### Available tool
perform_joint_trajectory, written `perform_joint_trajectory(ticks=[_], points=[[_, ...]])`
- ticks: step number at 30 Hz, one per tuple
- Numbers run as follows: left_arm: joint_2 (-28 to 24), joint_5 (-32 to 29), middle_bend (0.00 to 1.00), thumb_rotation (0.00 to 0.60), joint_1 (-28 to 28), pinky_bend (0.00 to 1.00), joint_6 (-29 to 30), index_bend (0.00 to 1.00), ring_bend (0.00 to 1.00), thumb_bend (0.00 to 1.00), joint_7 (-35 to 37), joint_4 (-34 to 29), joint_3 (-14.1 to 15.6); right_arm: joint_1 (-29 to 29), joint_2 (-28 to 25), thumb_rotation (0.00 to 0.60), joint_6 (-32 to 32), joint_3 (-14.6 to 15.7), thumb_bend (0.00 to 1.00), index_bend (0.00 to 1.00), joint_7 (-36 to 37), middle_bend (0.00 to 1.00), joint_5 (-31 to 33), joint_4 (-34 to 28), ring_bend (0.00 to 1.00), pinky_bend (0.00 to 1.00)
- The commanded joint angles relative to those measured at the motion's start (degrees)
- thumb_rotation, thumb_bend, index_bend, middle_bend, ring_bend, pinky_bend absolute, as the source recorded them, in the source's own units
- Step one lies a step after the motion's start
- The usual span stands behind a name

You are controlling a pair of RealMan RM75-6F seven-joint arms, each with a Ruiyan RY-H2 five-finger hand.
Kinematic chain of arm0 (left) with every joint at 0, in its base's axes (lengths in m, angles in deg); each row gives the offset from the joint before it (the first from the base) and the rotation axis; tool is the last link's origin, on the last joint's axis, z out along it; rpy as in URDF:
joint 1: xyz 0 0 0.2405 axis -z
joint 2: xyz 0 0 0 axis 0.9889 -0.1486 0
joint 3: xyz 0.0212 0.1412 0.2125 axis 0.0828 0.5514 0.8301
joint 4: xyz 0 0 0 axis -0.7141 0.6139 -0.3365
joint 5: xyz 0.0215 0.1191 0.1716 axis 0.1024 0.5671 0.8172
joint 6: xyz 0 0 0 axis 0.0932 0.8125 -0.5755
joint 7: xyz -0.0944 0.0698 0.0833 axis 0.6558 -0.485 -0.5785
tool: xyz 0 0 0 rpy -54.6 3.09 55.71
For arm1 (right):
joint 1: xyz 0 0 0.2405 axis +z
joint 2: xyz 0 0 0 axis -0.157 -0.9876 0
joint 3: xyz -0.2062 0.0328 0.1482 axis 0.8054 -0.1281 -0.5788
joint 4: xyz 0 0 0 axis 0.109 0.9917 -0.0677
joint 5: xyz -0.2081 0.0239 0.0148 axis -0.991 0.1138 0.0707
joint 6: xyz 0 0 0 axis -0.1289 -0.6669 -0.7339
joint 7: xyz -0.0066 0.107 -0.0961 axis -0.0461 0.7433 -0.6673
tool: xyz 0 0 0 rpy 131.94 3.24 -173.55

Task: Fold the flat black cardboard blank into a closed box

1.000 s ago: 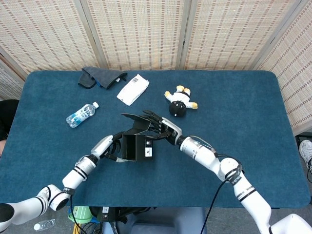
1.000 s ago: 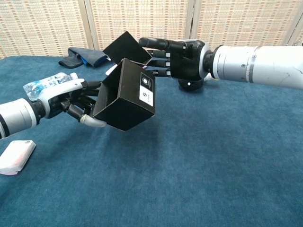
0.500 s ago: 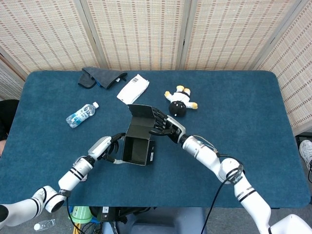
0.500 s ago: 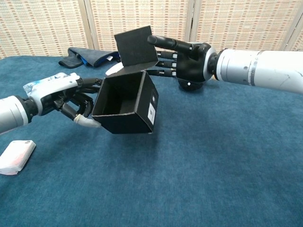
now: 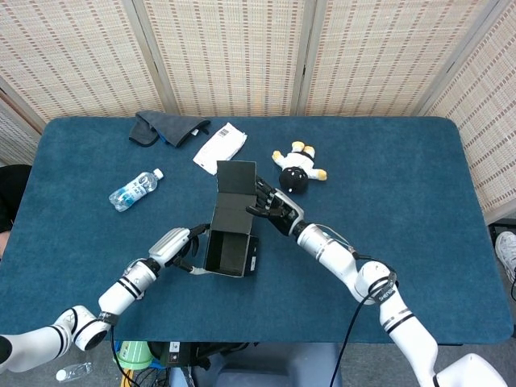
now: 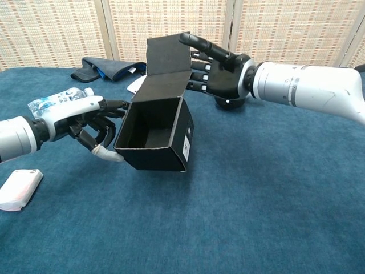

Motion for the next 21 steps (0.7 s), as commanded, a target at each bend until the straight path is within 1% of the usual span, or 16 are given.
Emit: perform_joint_trajectory(ticks=[1, 12, 21], points=[[-0.3, -0.2, 0.34, 0.600, 0.3, 0.74, -0.6, 0.30, 0.62, 0.10, -0.5, -0.5, 0.1, -0.1, 0.5, 0.600, 0.7, -0.6, 0.00, 0.00, -0.5, 0.07, 0.5, 0.0, 0.04, 0.18], [-2.1, -2.4, 0.34, 0.600, 1.6, 0.74, -5.3, 0.30, 0.62, 0.11, -3.9, -3.1, -0.1, -0.7, 0.2, 0.600, 2.8, -0.6, 0.00, 0.00, -2.3, 0.07, 1.4, -1.6, 0.04, 0.18], [-3.8, -5.1, 0.34, 0.600, 2.9, 0.74, -9.8, 0.30, 0.62, 0.11, -7.2, -5.6, -1.0, -0.6, -0.9, 0.600, 3.7, 1.0, 0.00, 0.00, -3.5, 0.07, 1.2, -3.4, 0.05, 0.18]])
